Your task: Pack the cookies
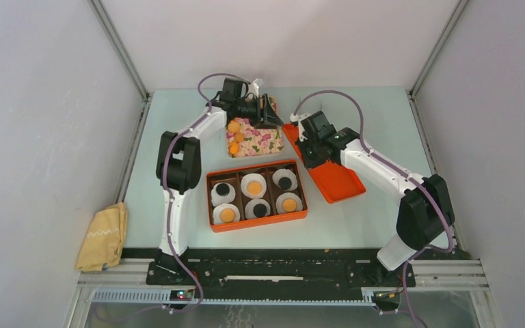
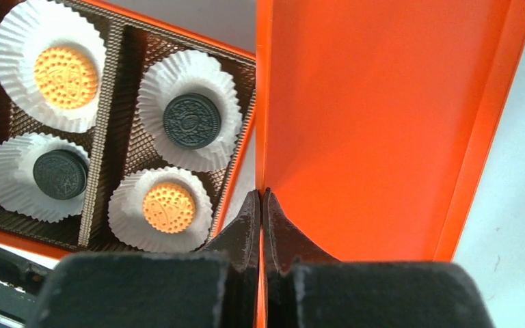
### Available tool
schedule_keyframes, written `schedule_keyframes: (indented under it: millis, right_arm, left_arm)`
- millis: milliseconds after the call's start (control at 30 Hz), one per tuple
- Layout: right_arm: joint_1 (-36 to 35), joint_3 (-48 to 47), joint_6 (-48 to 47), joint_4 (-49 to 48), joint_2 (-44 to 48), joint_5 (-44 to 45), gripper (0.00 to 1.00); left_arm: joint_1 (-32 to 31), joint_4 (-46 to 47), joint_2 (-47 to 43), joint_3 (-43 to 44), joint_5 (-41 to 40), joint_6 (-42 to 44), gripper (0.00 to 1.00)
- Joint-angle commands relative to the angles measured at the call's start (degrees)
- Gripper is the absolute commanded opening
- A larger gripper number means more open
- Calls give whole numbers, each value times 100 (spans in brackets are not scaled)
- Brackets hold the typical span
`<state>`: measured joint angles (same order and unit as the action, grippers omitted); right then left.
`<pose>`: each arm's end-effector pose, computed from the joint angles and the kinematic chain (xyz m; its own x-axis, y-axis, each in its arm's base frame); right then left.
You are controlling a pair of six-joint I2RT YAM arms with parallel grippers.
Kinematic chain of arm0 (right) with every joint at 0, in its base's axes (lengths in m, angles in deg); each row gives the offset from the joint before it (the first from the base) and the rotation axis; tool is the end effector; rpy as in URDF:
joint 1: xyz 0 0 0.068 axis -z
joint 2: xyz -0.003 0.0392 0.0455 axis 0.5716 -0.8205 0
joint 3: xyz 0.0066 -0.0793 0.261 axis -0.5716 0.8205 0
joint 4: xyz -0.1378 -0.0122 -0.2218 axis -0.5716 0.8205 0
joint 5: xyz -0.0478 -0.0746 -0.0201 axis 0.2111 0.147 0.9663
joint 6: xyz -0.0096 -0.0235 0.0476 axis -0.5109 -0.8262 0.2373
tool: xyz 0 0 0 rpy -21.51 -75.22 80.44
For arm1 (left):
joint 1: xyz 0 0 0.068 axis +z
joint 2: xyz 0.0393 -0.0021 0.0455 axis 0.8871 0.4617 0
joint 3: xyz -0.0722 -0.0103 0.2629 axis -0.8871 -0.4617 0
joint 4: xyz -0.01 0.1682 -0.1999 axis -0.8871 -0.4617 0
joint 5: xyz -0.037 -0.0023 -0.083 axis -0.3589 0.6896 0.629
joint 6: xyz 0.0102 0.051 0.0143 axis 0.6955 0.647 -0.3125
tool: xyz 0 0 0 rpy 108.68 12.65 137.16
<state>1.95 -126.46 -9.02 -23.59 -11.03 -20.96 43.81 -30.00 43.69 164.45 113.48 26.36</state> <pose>0.2894 0.1859 0.2734 -0.7163 -0.4144 -0.5614 -0.4997 0.8662 -0.0019 0.4763 -0.1888 0.2297 -0.8789 -0.0443 -0.4749 0.3926 0.4981 -0.7731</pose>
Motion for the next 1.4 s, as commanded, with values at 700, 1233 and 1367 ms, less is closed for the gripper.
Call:
schedule_keyframes:
  millis: [700, 1233, 1367]
  right_arm:
    - [-838, -83, -270, -876, 385, -41, 0]
    - [-1824, 63, -284, -887, 653, 3411, 44]
    - [-2086, 558, -264, -1112, 1025, 3870, 44]
  left_arm:
    - [-528, 2034, -155, -1364, 1438, -1416, 24]
    - [-127, 2487, -433, -1143, 1274, -2589, 0]
    - [165, 2374, -563, -722, 1328, -3074, 0]
